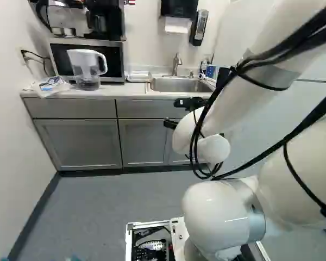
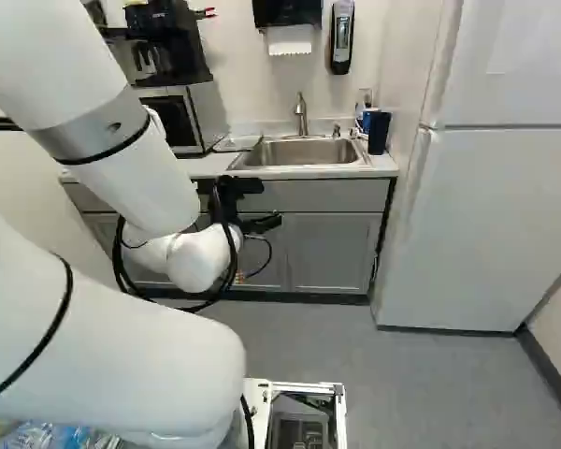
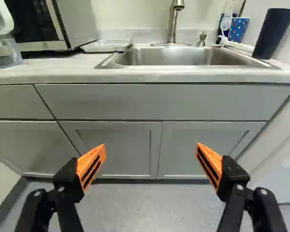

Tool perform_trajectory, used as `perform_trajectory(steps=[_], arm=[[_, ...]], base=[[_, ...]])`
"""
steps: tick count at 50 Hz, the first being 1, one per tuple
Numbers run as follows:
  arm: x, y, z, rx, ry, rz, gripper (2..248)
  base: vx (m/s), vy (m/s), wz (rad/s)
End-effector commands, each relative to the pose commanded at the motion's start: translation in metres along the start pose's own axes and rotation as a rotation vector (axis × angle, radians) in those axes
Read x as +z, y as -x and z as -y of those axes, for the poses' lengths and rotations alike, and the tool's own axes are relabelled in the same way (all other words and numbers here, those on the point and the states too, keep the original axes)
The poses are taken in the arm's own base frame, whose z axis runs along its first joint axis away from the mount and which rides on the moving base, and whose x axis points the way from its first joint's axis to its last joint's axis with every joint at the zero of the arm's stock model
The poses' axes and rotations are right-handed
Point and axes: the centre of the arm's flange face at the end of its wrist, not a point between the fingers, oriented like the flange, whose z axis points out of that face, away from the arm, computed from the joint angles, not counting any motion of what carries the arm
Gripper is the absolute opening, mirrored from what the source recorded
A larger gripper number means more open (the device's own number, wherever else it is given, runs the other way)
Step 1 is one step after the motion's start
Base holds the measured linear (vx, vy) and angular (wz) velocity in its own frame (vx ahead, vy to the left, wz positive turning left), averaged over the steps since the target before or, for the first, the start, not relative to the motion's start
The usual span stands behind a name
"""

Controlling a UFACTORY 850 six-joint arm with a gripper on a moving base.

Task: Rinse the cup and place it in the tray

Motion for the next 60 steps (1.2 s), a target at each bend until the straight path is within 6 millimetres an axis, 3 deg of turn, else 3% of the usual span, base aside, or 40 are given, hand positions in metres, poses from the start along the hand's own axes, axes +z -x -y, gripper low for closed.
perform_trajectory(steps=[25, 60], arm=[[0.021, -0.038, -0.004, 0.004, 0.012, -0.071, 247], [0.032, -0.08, -0.008, 0.006, 0.025, -0.159, 247]], base=[[0.0, 0.0, 0.0], [0.0, 0.0, 0.0]])
